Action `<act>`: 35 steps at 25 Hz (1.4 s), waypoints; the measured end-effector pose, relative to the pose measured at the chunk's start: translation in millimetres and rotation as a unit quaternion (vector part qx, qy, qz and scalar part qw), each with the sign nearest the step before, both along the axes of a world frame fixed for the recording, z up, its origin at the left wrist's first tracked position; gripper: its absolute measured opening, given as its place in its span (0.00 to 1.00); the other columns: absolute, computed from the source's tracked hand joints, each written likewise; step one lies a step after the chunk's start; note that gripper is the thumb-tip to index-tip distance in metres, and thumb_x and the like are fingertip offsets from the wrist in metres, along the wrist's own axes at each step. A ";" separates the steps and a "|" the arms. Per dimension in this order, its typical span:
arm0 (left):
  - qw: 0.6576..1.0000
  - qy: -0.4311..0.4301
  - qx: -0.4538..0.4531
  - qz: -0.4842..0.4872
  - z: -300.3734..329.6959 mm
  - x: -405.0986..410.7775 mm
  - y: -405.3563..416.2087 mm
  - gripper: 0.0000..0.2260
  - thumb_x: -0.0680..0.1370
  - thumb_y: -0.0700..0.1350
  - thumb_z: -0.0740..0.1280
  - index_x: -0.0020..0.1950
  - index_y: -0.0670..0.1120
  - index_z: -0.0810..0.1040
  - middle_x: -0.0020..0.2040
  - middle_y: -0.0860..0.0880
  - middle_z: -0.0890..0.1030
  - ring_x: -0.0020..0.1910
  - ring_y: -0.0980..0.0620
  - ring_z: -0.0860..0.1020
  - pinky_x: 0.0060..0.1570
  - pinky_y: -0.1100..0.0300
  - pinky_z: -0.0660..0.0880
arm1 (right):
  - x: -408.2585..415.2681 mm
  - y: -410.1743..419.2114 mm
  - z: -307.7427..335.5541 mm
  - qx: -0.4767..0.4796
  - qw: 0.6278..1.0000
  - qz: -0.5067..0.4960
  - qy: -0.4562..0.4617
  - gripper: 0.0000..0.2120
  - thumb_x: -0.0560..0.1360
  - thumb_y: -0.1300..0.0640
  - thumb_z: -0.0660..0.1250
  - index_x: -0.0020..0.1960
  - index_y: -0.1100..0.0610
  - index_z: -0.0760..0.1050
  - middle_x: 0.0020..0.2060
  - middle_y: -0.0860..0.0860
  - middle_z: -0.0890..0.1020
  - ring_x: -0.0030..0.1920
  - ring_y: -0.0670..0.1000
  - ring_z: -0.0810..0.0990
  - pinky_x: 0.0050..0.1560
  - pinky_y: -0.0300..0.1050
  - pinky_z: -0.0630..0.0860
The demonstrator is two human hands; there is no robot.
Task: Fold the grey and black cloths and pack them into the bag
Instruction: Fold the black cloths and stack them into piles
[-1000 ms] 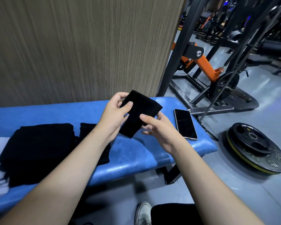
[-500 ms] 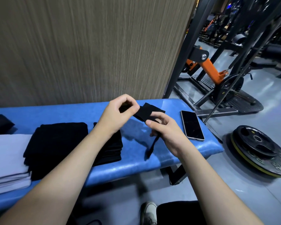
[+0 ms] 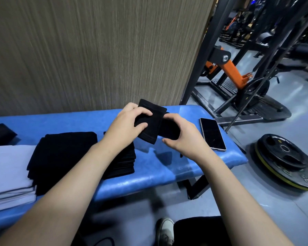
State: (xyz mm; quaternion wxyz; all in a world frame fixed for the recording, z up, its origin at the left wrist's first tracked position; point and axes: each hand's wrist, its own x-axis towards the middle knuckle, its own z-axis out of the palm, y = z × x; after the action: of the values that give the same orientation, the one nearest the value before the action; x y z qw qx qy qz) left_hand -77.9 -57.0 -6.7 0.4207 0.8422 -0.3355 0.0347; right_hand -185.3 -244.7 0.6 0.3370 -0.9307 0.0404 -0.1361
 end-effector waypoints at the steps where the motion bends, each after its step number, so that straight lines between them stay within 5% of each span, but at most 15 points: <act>1: 1.000 0.002 0.007 0.007 0.1 -1.8 -0.9 0.13 0.77 0.44 0.71 0.61 0.56 0.79 0.58 0.56 0.72 0.57 0.59 0.72 0.56 0.67 0.67 | 0.5 0.8 -1.0 -0.013 1.000 -0.005 -0.018 0.28 0.70 0.58 0.76 0.66 0.44 0.72 0.59 0.37 0.78 0.60 0.41 0.76 0.56 0.43 0.77; 7: 0.993 0.112 -0.040 -0.019 0.0 -16.1 -16.1 0.16 0.74 0.55 0.73 0.59 0.55 0.78 0.61 0.57 0.71 0.59 0.61 0.72 0.56 0.70 0.64 | 7.2 7.0 -10.0 -0.002 0.996 0.019 -0.084 0.22 0.69 0.61 0.75 0.62 0.50 0.75 0.56 0.46 0.79 0.57 0.41 0.76 0.56 0.37 0.74; 12: 0.969 0.208 -0.127 -0.043 -1.1 -20.0 -23.7 0.14 0.75 0.43 0.74 0.59 0.50 0.80 0.64 0.53 0.77 0.61 0.55 0.78 0.63 0.52 0.75 | 9.7 21.9 -8.7 0.076 0.989 0.064 -0.109 0.24 0.68 0.65 0.76 0.62 0.55 0.77 0.56 0.48 0.79 0.59 0.44 0.77 0.60 0.32 0.70; 17: 0.961 0.209 -0.174 -0.054 0.3 -18.4 -20.6 0.13 0.76 0.35 0.70 0.56 0.49 0.80 0.52 0.51 0.85 0.54 0.49 0.83 0.61 0.41 0.76 | 12.0 21.4 -5.6 0.048 0.990 0.093 -0.098 0.31 0.67 0.63 0.77 0.67 0.51 0.74 0.56 0.53 0.78 0.59 0.46 0.75 0.62 0.35 0.70; 22: 0.945 0.235 -0.214 -0.075 2.7 -18.6 -14.3 0.25 0.77 0.36 0.70 0.66 0.62 0.71 0.49 0.42 0.85 0.49 0.36 0.83 0.58 0.35 0.76 | 8.1 9.7 -4.7 0.073 0.991 0.077 -0.081 0.35 0.67 0.63 0.78 0.70 0.47 0.70 0.56 0.52 0.74 0.57 0.43 0.72 0.61 0.32 0.68; 26: 0.930 0.256 -0.244 -0.100 5.2 -16.8 -9.7 0.19 0.80 0.34 0.66 0.63 0.56 0.71 0.52 0.41 0.84 0.49 0.38 0.83 0.56 0.39 0.78 | 5.8 0.4 -4.7 0.074 0.991 0.072 -0.086 0.35 0.66 0.62 0.78 0.69 0.49 0.70 0.57 0.51 0.75 0.55 0.48 0.73 0.58 0.37 0.70; 29: 0.948 0.211 -0.225 -0.082 5.3 -11.6 -5.9 0.11 0.80 0.34 0.65 0.56 0.50 0.78 0.49 0.50 0.84 0.48 0.51 0.81 0.52 0.51 0.75 | 1.4 -5.8 -0.4 0.126 0.989 0.059 -0.055 0.32 0.68 0.65 0.77 0.68 0.47 0.71 0.49 0.47 0.76 0.48 0.47 0.75 0.53 0.35 0.71; 35: 0.963 0.195 -0.183 -0.040 3.9 -9.3 -1.5 0.13 0.81 0.37 0.65 0.55 0.53 0.84 0.52 0.54 0.85 0.52 0.54 0.82 0.57 0.55 0.77 | -0.5 -22.4 -1.7 0.203 0.974 0.072 0.070 0.27 0.70 0.69 0.75 0.64 0.49 0.73 0.37 0.50 0.77 0.38 0.44 0.77 0.42 0.36 0.72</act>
State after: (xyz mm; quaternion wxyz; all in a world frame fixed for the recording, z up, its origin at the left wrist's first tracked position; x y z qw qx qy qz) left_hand -87.2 -58.5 -2.8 0.6258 0.7273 -0.2682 -0.0862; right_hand -185.8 -267.1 -1.2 0.5237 -0.8508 0.0240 -0.0351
